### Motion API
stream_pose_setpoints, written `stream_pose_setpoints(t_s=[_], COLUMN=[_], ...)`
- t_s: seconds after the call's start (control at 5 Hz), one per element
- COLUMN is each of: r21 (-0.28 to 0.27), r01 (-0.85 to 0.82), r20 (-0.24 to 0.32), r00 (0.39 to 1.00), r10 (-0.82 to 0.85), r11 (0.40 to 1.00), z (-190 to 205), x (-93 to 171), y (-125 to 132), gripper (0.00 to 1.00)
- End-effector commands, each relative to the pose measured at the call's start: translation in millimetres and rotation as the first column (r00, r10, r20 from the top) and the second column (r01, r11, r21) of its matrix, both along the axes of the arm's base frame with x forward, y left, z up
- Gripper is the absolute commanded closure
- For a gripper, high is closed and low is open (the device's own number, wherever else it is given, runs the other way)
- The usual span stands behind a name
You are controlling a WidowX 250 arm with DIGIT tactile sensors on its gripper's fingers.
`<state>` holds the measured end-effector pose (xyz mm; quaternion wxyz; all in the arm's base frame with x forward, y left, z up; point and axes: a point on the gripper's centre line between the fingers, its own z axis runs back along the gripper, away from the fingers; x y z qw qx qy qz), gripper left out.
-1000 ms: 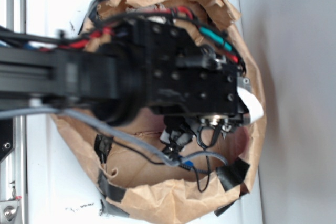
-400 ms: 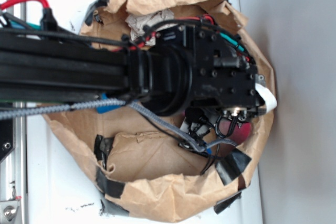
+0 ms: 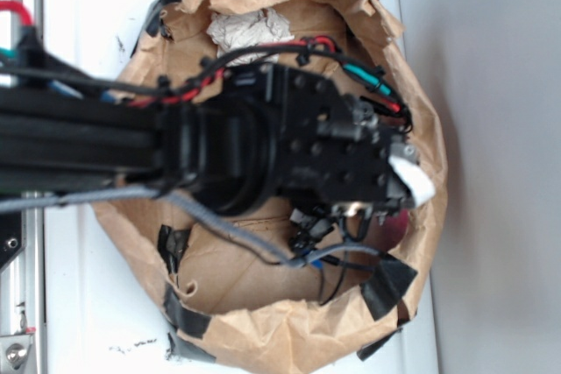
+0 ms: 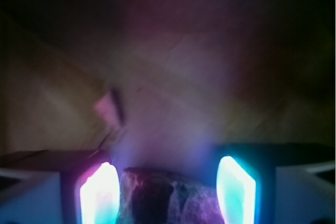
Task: Grab the rock.
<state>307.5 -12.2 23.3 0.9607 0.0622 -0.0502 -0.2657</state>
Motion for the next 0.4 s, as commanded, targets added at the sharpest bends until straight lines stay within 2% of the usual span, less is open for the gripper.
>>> stream_pose_setpoints(t_s=[0.0,0.2], r21=[-0.110,-0.173], r01=[0.011,-0.035], r20=[0.115,0.129], r00=[0.993,0.990], r10=[0.002,0.058], r11=[0.994,0.984], z=[59.5,83.2], x=[-24.7,-47.4], y=[-0.4,5.1], gripper=[1.00,1.00])
